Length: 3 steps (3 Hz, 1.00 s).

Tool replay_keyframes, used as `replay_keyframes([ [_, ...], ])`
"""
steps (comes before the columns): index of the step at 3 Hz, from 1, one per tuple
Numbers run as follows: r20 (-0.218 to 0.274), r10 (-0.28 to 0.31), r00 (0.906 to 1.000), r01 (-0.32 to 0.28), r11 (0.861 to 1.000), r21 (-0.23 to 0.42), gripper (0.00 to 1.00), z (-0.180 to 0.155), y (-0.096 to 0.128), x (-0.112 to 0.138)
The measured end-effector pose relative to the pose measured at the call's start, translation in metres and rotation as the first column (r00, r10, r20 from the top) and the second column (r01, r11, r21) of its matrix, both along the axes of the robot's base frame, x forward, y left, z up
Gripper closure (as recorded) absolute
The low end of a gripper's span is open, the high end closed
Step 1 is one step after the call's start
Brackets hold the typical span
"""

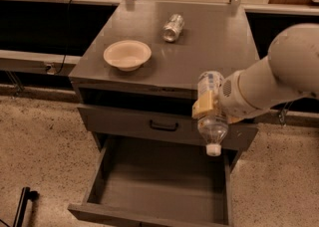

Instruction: Pick blue plastic bottle from middle drawer and place on counter

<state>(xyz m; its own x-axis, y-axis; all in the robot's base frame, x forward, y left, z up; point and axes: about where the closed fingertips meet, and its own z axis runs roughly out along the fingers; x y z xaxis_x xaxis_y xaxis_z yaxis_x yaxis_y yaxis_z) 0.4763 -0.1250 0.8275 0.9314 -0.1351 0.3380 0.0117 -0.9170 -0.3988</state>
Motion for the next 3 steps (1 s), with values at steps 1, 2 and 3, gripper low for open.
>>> replay_keyframes([
  [1, 0.009, 0.074, 0.9972, -0.073, 0.996, -0.04, 1.0, 0.039, -0.017, 0.013],
  [2, -0.074, 0.052, 0.9959, -0.056, 0.997, -0.057, 1.0, 0.042, -0.038, 0.052],
  [3, -0.151, -0.05, 0.9872, 0.05, 0.999, -0.001, 1.0, 0.055, -0.013, 0.112],
])
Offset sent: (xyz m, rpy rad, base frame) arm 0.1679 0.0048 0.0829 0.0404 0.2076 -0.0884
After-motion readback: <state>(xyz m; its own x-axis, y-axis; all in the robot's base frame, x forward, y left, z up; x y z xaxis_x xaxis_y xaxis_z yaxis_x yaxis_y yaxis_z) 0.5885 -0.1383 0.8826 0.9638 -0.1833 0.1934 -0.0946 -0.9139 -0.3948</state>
